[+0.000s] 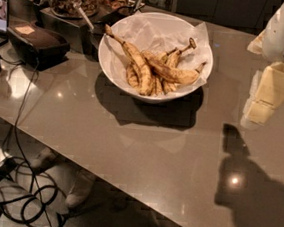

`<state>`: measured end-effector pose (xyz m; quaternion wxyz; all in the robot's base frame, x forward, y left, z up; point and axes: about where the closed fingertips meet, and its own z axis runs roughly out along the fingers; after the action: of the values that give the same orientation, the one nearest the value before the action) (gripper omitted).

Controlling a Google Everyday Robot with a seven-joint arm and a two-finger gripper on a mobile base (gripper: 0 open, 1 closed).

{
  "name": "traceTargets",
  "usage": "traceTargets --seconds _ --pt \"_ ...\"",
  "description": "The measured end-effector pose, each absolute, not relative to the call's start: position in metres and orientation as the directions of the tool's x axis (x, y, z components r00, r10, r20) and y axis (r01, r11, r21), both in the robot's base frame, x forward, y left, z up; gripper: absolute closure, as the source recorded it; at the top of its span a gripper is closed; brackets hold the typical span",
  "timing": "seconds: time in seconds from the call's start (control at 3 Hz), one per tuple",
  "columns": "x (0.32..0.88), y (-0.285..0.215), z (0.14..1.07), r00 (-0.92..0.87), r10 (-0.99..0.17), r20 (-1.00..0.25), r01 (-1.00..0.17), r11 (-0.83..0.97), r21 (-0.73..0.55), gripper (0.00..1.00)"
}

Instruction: Pick banana from white bowl

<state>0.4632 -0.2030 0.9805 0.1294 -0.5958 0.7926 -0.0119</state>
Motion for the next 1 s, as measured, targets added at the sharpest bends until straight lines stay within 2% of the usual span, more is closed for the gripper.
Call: traceTargets --seconds 0.33,1.0 --pt "0.491 -0.186 0.976 -0.239 -0.954 -0.182 -0.955 0.265 -0.134 0.00" --pt "0.505 -0.179 0.977 -0.253 -0.938 -0.236 -0.942 0.295 -0.161 0.00"
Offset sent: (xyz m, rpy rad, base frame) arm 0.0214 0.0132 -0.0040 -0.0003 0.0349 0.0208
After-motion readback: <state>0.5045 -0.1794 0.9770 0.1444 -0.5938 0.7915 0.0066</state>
